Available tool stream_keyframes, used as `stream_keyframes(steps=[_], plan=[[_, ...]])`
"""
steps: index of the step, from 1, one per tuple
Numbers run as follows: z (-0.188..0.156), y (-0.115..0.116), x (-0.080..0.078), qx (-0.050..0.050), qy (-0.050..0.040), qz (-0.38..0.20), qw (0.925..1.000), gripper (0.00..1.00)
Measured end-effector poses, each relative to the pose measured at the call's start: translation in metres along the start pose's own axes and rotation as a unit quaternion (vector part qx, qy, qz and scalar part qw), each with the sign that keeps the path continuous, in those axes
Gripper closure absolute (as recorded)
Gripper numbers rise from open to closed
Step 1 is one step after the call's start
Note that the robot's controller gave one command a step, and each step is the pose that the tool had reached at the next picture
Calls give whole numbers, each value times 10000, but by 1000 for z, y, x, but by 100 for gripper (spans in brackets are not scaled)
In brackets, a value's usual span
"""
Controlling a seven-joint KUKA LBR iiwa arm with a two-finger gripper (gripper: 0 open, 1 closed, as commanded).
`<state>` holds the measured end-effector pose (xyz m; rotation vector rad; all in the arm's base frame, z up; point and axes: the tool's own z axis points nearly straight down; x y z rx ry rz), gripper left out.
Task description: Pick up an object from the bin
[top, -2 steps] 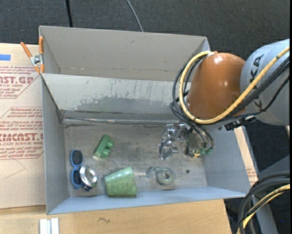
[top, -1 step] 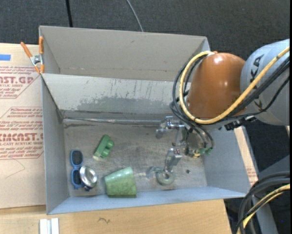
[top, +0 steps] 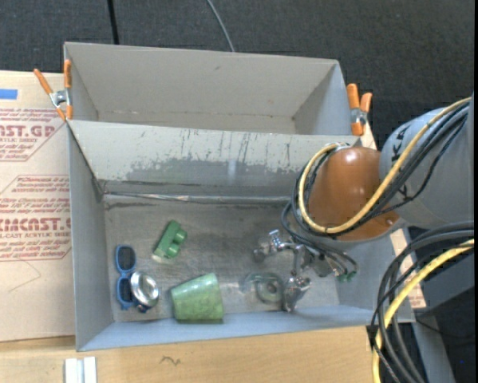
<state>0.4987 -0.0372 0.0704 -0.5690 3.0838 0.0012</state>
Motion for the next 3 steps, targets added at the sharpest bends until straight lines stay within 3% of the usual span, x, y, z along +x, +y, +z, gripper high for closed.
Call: stream_keyframes(steps=[1, 2, 3], plan=[[-2, 35, -3, 40, -53, -1080, 9941, 0], [-2, 13, 4, 1, -40, -253, 9997, 0], [-2, 12, 5, 3, -15, -257, 9997, 100]])
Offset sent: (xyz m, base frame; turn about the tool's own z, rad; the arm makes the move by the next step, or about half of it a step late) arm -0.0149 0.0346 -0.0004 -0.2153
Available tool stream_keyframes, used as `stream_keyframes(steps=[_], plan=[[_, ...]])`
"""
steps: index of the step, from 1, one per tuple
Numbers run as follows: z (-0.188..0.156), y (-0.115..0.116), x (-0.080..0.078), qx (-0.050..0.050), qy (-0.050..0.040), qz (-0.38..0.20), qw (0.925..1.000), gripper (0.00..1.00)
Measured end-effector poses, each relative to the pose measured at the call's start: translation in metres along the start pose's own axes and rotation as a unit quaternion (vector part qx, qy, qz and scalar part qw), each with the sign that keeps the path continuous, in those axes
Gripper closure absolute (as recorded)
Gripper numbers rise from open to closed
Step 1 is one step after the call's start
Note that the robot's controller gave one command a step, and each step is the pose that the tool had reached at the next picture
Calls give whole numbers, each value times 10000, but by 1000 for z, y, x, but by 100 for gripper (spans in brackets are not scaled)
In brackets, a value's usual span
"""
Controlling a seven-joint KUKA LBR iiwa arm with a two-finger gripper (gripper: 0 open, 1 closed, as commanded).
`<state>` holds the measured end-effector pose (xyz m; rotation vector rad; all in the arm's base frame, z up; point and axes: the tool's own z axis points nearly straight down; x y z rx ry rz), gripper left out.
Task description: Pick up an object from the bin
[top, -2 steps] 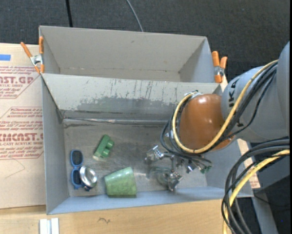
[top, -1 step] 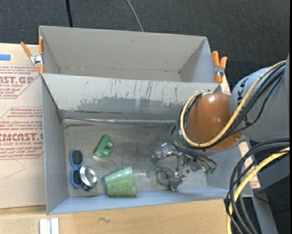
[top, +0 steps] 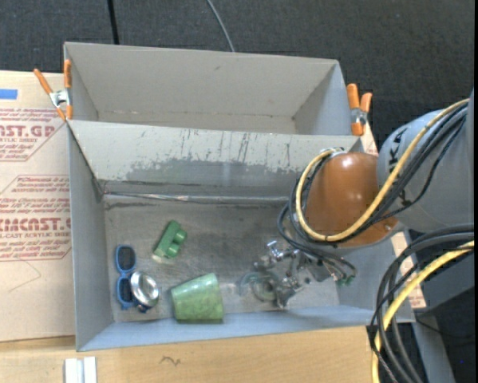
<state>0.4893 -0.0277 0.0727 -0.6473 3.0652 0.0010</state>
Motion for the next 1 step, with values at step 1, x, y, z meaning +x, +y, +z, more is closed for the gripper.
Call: stream_keyframes(steps=[1], plan=[[-159, -9, -7, 12, 5, -272, 9996, 100]])
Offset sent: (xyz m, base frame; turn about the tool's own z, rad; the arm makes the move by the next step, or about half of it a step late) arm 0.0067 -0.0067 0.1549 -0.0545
